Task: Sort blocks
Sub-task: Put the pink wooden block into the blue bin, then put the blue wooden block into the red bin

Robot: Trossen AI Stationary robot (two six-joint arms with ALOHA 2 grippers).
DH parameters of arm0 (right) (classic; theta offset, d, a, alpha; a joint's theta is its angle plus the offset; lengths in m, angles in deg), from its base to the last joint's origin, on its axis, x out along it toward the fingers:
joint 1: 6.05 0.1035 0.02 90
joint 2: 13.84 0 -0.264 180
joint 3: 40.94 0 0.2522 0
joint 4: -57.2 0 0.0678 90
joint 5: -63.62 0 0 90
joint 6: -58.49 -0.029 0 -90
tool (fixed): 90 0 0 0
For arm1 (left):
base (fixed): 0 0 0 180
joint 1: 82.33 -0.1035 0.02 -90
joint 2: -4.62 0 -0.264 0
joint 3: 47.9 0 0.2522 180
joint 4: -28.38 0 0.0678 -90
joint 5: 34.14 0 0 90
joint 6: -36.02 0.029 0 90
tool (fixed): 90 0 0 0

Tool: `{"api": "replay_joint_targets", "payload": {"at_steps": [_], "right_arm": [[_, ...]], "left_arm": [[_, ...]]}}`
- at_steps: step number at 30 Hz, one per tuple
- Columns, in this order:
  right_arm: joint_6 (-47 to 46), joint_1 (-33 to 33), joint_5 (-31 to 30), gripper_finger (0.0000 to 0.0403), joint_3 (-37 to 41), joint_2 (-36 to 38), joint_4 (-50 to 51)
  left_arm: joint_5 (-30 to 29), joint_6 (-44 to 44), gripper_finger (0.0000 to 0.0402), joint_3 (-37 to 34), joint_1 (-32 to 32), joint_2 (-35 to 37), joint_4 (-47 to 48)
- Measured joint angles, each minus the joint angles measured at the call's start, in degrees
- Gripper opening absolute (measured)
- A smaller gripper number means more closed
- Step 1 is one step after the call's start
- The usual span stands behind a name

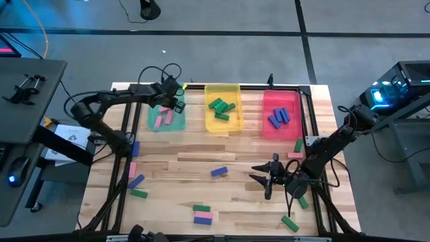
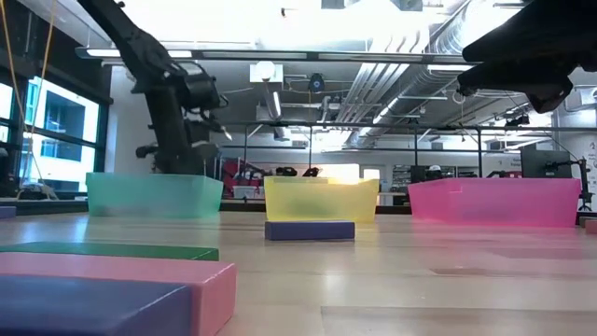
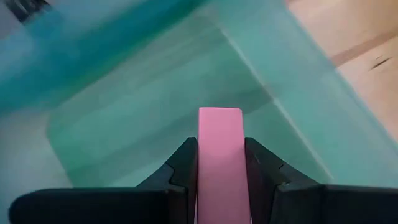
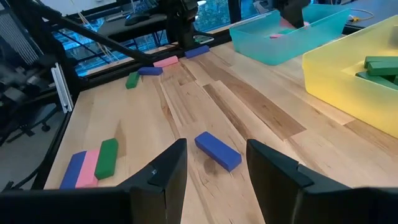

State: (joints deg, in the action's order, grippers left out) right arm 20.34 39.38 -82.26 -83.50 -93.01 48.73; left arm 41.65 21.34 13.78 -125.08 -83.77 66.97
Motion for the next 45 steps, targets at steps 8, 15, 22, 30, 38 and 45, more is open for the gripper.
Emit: {"api": "replay_joint_targets", "payload": {"at_steps": [8,15,22,30,38,45], "right_arm": [[0.0,0.0,0.0,0.0149,0.0,0.0,0.2],[0.9,-0.8,0.2,0.0149,0.0,0.0,0.6],[1.1,-1.3,2.8,0.0149,0.0,0.0,3.2],[6.4,-4.9,16.7,0.0149,0.0,-1.2,3.9],[13.3,-10.5,20.7,0.015,0.0,-8.3,-2.0],[25.1,-18.7,32.9,0.0195,-0.3,-17.4,-18.2]], "left_arm": [[0.2,0.8,0.014,0.0,0.0,-5.4,-4.3],[0.7,1.4,0.0191,0.0,-0.1,-3.4,-5.1],[3.0,0.6,0.0202,0.0,4.6,7.2,-0.4],[-3.1,-4.6,0.0203,0.0,25.2,18.6,0.4],[-20.8,-12.4,0.0199,0.0,51.8,17.5,-5.1],[-31.3,-18.4,0.0199,0.0,67.3,11.1,-13.1]]}}
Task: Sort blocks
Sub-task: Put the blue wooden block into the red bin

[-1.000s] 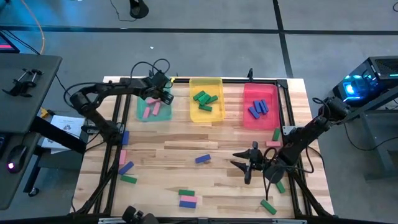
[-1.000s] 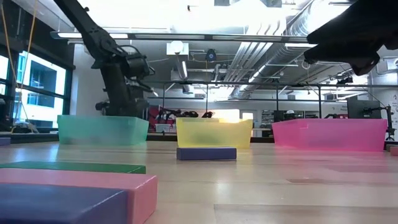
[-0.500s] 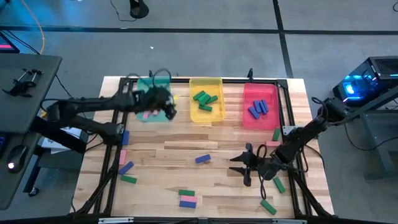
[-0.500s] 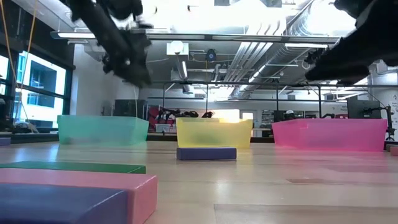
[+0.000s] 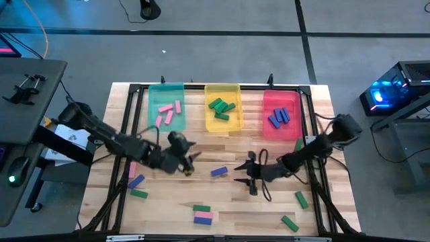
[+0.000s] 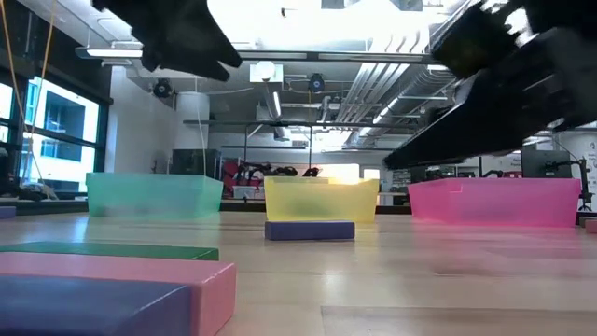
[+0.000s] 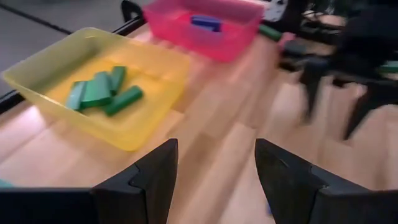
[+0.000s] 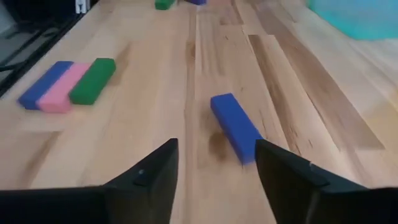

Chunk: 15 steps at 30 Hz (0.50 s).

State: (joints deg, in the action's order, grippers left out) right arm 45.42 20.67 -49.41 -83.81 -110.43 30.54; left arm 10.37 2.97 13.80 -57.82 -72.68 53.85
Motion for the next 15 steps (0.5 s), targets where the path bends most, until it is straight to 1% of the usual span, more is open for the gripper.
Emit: {"api": "replay_joint_targets", "payload": {"at_steps": [4,9,12,15], "right_arm": [[5.7,-5.0,4.3,0.0224,-3.8,-6.1,-1.5],[14.3,-9.2,9.1,0.0228,-10.6,-13.4,-0.4],[16.0,-11.2,12.0,0.0229,-14.1,-16.1,2.5],[14.7,-12.8,15.2,0.0226,-16.8,-17.6,7.6]], "left_arm": [[-4.0,-4.2,0.0199,0.0,5.4,-4.2,-3.2],[-8.7,-10.5,0.0199,0.0,9.9,-10.1,-4.5],[-11.4,-13.8,0.0199,0.0,11.4,-13.6,-5.9],[-12.5,-16.6,0.0199,0.0,12.0,-17.0,-7.1]]}}
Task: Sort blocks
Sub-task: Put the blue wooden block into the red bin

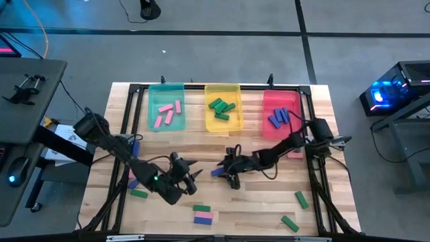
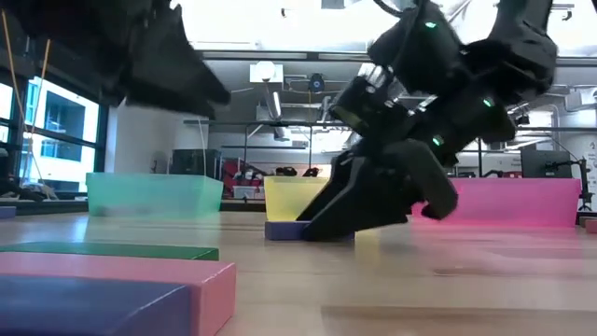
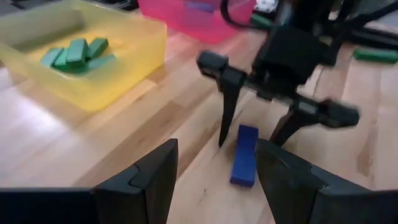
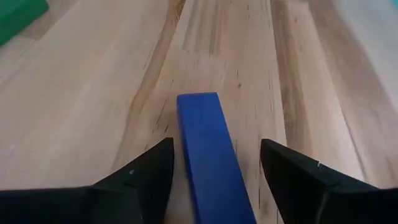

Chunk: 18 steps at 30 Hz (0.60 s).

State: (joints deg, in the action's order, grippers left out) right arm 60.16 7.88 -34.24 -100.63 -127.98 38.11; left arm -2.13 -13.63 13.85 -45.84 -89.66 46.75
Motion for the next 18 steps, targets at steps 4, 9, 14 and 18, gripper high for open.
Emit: {"api": "replay_joint_targets", "payload": {"at_steps": [4,9,14,18], "right_arm": [[-3.6,-1.2,3.2,0.0181,-1.1,-0.5,3.4],[-9.0,-0.4,3.2,0.0071,1.5,-0.1,2.2],[-16.8,3.4,-3.1,0.0071,5.9,2.1,-1.1],[-23.4,7.7,-14.9,0.0071,9.7,7.6,2.1]], "left_arm": [[-0.5,-1.9,0.0199,0.0,-0.2,-4.1,-2.8],[-0.9,-2.8,0.0199,-0.1,-0.9,-9.4,-7.1],[-0.3,-2.3,0.0199,-0.1,-2.4,-15.0,-14.3],[1.0,0.0,0.0199,-0.1,-3.4,-18.2,-19.4]]}}
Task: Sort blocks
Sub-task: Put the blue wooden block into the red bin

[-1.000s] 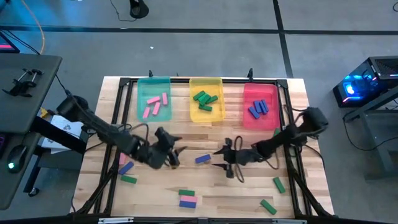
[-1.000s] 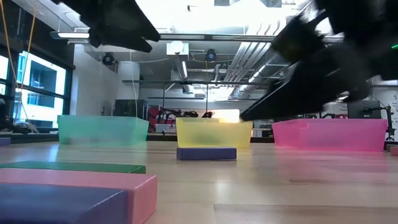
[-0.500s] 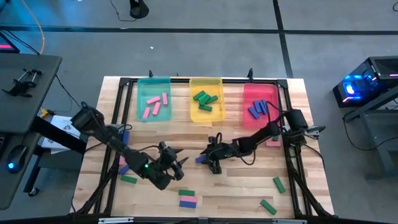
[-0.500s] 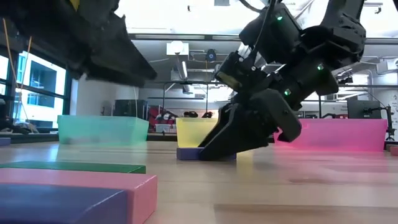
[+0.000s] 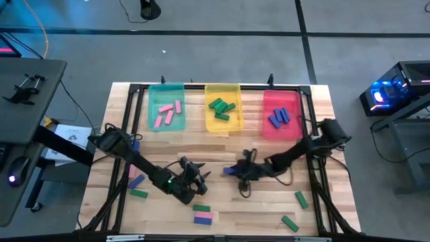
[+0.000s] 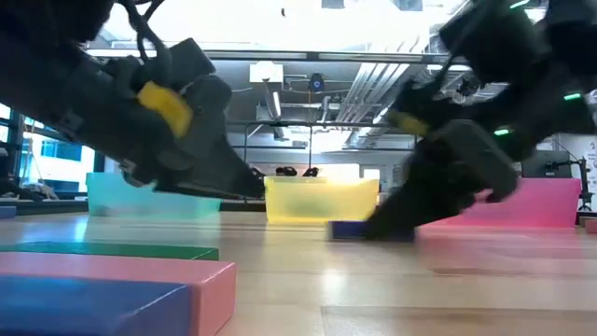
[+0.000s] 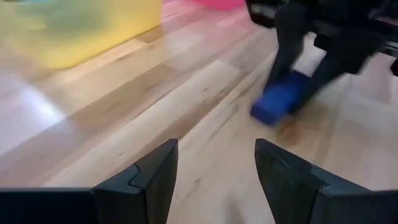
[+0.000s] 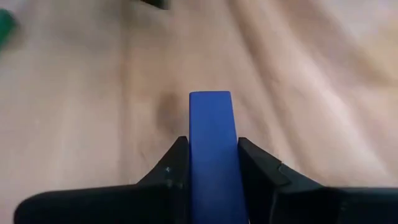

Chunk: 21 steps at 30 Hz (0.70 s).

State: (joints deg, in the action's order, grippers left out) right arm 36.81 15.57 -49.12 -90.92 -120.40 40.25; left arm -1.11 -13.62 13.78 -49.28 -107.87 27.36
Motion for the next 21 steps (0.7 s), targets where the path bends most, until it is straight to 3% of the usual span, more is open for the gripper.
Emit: {"api": "replay_joint_targets", "payload": {"at_steps": [4,11,16,21], "right_arm": [[-7.2,4.2,-13.5,0.0071,3.9,11.0,6.9],[-27.0,5.5,-28.9,0.0071,7.1,35.6,41.3],[-36.1,-1.3,-29.7,0.0071,7.0,52.0,64.6],[-34.1,-15.2,-22.2,0.0071,7.2,61.6,75.9]], "left_arm": [[1.6,2.5,0.0199,0.0,-1.0,-2.1,-5.0],[3.6,6.1,0.0199,0.6,-2.3,-2.4,-7.1],[4.2,10.5,0.0199,0.9,-3.0,-2.2,-11.1],[4.9,13.8,0.0199,1.5,-3.9,-2.1,-13.0]]}}
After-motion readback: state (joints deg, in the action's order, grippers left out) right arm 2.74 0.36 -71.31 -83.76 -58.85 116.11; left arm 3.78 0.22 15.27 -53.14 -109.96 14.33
